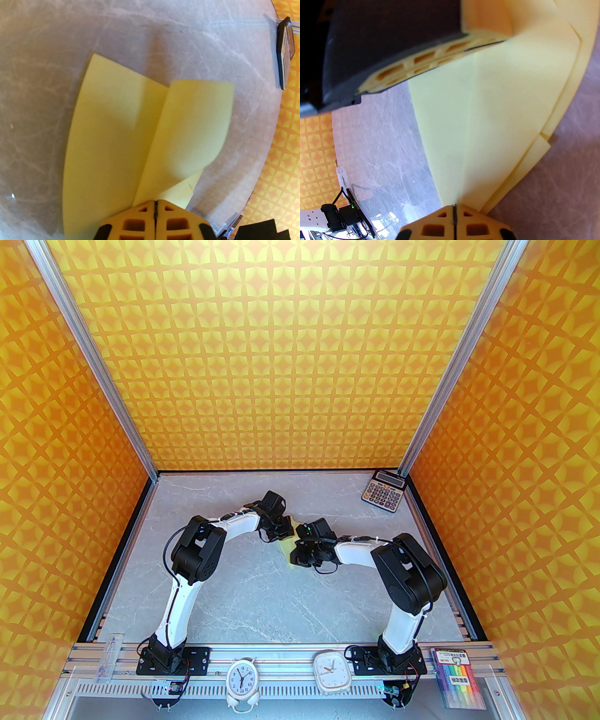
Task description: Fold a paper plane with a square sheet of paper (fold left side to right side)
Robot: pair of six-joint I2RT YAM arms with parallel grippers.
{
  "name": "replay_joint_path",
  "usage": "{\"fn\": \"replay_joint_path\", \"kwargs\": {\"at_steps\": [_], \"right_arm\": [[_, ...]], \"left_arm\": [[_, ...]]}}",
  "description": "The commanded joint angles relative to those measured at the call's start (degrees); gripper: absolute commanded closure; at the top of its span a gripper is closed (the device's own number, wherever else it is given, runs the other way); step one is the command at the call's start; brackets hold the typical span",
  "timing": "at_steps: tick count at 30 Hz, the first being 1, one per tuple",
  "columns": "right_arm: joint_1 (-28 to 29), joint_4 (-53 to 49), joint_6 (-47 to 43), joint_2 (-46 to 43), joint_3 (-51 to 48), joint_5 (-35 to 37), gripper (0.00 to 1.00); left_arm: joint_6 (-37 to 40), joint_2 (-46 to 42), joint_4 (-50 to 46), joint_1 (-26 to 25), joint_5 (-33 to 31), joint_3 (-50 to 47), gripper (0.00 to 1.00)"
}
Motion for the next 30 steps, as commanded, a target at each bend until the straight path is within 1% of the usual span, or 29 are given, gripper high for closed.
{"fn": "replay_joint_path", "kwargs": {"at_steps": [1, 10, 15, 18, 22, 25, 30], "right_arm": [[1.5, -7.0, 0.8, -0.5, -3.8, 0.4, 0.93], [2.7, -6.2, 2.3, -3.4, -7.6, 0.1, 0.93], [2.7, -7.4, 2.7, -7.8, -9.0, 1.1, 0.93], [1.3, -8.6, 3.2, -11.2, -8.1, 2.1, 0.93], [-2.4, -10.3, 2.9, -13.9, -5.2, 1.1, 0.91], [-3.9, -12.4, 1.7, -13.0, -1.3, 1.9, 0.87], [-5.3, -10.3, 3.5, -8.0, 3.4, 2.5, 0.87]], "left_arm": [[-0.8, 3.8, -5.1, 0.2, -6.0, 0.4, 1.0], [-1.2, 4.6, -5.3, 0.1, -6.5, 0.4, 1.0], [-0.5, 4.1, -5.2, 0.0, -6.5, 0.5, 1.0], [-0.2, 3.9, -5.2, -0.1, -6.4, 0.3, 1.0], [-0.1, 3.8, -5.3, -0.3, -6.4, 0.1, 1.0], [-0.1, 3.7, -5.2, -0.2, -6.4, 0.1, 1.0], [0.0, 3.3, -5.1, -0.6, -6.1, 0.2, 1.0]]}}
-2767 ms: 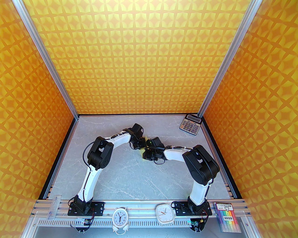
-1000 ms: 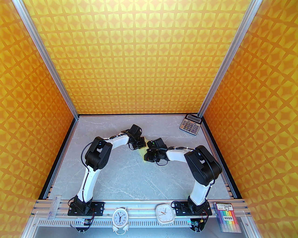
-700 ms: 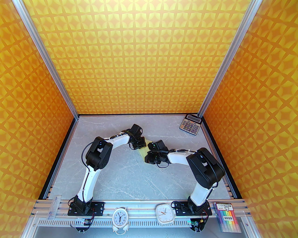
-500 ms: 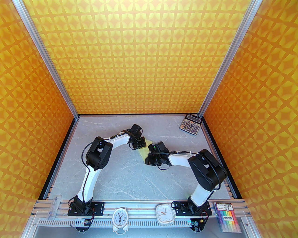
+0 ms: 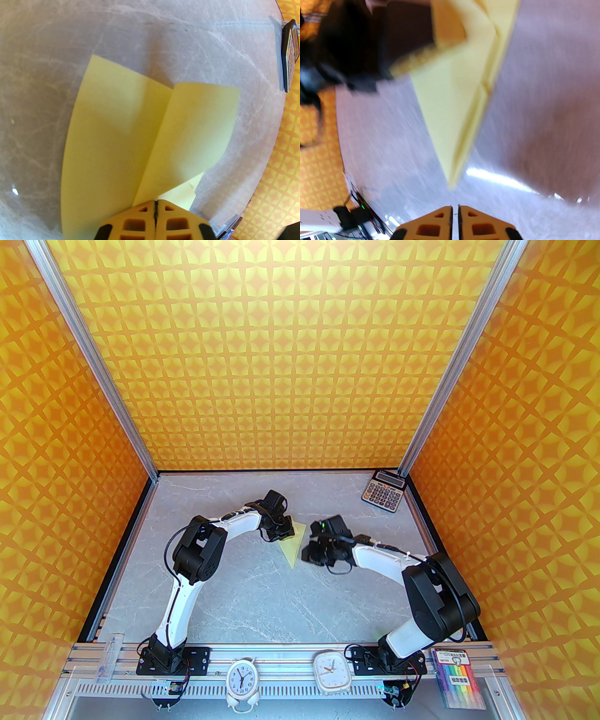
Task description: Fold a paper plane with a square sheet of paper (fold left side to right side)
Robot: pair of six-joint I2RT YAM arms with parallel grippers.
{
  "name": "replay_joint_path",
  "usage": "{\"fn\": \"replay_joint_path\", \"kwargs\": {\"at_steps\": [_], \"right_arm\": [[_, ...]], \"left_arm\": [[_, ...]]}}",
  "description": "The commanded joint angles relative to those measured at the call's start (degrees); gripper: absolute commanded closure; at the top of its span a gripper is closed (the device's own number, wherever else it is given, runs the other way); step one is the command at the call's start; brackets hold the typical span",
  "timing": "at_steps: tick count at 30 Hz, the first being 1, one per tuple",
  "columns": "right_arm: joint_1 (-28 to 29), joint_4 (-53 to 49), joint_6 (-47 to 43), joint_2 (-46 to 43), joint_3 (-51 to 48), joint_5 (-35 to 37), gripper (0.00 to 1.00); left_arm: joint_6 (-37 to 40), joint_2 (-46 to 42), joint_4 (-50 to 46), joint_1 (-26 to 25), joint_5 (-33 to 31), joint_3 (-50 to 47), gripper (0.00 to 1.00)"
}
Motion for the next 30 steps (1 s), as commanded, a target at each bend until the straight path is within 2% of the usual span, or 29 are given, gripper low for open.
{"fn": "replay_joint_path", "kwargs": {"at_steps": [1, 8, 22, 26, 30], "right_arm": [[-0.4, 0.7, 1.8, 4.3, 3.3, 0.5, 0.87], [0.0, 12.0, 9.2, 10.2, 3.9, -6.0, 0.9], [2.2, 15.0, 9.5, 14.9, 0.0, -5.2, 0.91], [2.2, 14.9, 8.4, 16.1, -1.9, -3.9, 0.94], [2.2, 14.0, 7.3, 16.8, -2.8, -3.4, 0.95]], "left_arm": [[0.7, 2.8, -3.6, -0.3, -5.4, -0.9, 1.0], [0.5, 2.7, -3.6, -0.3, -5.4, -0.7, 1.0], [0.4, 2.7, -4.1, -0.3, -5.3, 0.1, 1.0], [0.6, 1.6, -4.1, 0.1, -5.2, 0.7, 0.97], [0.8, -1.4, -2.8, 0.8, -4.5, 0.5, 0.88]]}}
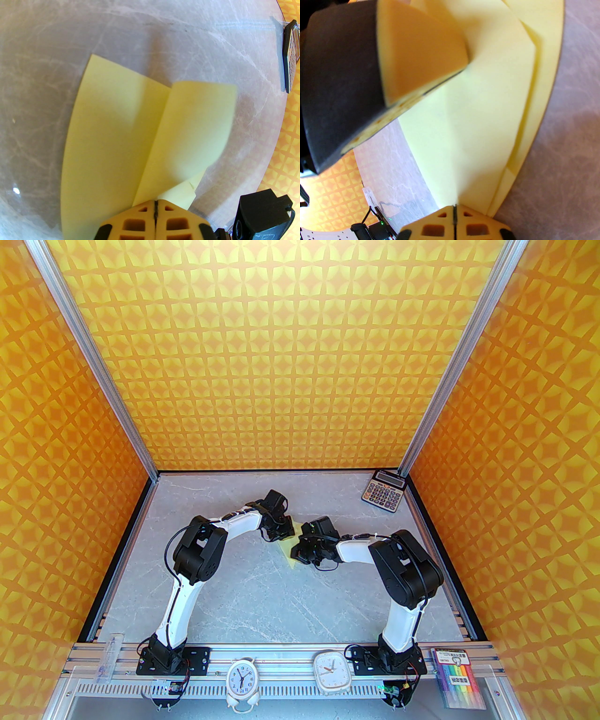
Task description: Fold a paper plane with a square sheet of paper (fold left side to right side)
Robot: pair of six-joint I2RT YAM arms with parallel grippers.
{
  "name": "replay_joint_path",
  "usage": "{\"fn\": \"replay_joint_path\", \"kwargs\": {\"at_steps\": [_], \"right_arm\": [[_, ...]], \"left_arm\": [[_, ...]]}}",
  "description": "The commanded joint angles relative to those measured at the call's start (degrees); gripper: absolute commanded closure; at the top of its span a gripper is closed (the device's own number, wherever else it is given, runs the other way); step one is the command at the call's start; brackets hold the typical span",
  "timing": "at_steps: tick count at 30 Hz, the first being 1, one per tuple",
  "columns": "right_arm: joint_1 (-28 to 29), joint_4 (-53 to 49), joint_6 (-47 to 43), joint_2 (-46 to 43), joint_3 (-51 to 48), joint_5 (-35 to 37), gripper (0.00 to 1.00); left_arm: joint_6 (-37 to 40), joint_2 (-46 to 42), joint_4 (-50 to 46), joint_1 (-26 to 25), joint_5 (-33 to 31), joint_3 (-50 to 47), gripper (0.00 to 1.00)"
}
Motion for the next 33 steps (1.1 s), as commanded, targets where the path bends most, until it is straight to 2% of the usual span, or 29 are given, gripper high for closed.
{"fn": "replay_joint_path", "kwargs": {"at_steps": [1, 2, 5, 12, 15, 20, 33], "right_arm": [[0.3, -2.9, -1.9, 2.6, -2.5, 2.2, 0.95], [0.3, -2.8, -2.0, 2.5, -2.9, 2.3, 0.95], [0.3, -2.9, -2.2, 2.2, -3.3, 2.0, 0.95], [0.3, -2.8, -1.9, 2.2, -2.8, 2.2, 0.95], [0.3, -3.0, -1.9, 2.3, -2.5, 2.1, 0.95], [0.3, -2.9, -2.2, 2.3, -2.6, 1.6, 0.97], [1.6, -6.3, -4.9, 2.0, -4.3, 1.8, 1.0]], "left_arm": [[0.7, -2.8, -1.6, 1.0, -3.7, -0.5, 0.85], [0.7, -4.3, -1.0, 1.1, -3.7, -1.2, 0.8], [0.1, -8.6, 2.5, 1.2, -3.4, -5.2, 0.78], [-2.9, -10.3, 10.9, 0.7, 3.5, -12.0, 0.91], [-4.5, -9.6, 13.4, 0.1, 4.9, -13.2, 0.93], [-4.9, -5.1, 12.5, 0.2, 5.6, -11.2, 0.97], [-3.1, 3.0, 7.8, 3.2, 2.6, -0.9, 0.96]]}}
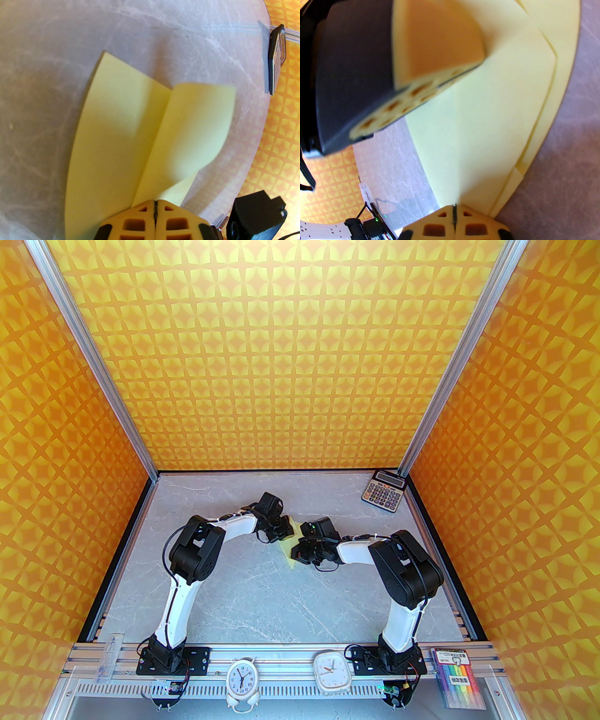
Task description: Fold a paper plane with a square sheet of paper (fold left side to right side)
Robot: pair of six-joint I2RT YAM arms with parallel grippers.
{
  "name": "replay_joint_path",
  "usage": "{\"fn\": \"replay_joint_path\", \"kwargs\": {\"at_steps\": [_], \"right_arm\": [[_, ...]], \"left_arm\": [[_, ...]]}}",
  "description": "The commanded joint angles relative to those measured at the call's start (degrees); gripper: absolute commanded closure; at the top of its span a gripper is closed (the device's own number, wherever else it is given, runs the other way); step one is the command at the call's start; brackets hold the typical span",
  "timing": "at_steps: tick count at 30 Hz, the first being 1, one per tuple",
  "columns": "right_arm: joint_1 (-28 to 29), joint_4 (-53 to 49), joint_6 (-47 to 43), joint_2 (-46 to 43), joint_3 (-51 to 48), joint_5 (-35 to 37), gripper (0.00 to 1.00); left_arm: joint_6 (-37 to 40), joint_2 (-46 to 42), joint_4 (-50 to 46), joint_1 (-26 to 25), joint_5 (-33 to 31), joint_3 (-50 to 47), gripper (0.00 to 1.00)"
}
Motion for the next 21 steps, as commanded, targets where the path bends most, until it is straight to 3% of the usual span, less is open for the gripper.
{"fn": "replay_joint_path", "kwargs": {"at_steps": [1, 21], "right_arm": [[1.5, -8.4, -2.0, 2.0, -3.3, 2.2, 1.0], [1.9, -8.6, -1.9, 1.3, -5.2, 2.8, 1.0]], "left_arm": [[1.4, 4.0, -1.8, 1.7, -3.2, 4.4, 0.96], [6.9, 14.6, -7.9, 8.7, -3.2, 22.2, 0.95]]}}
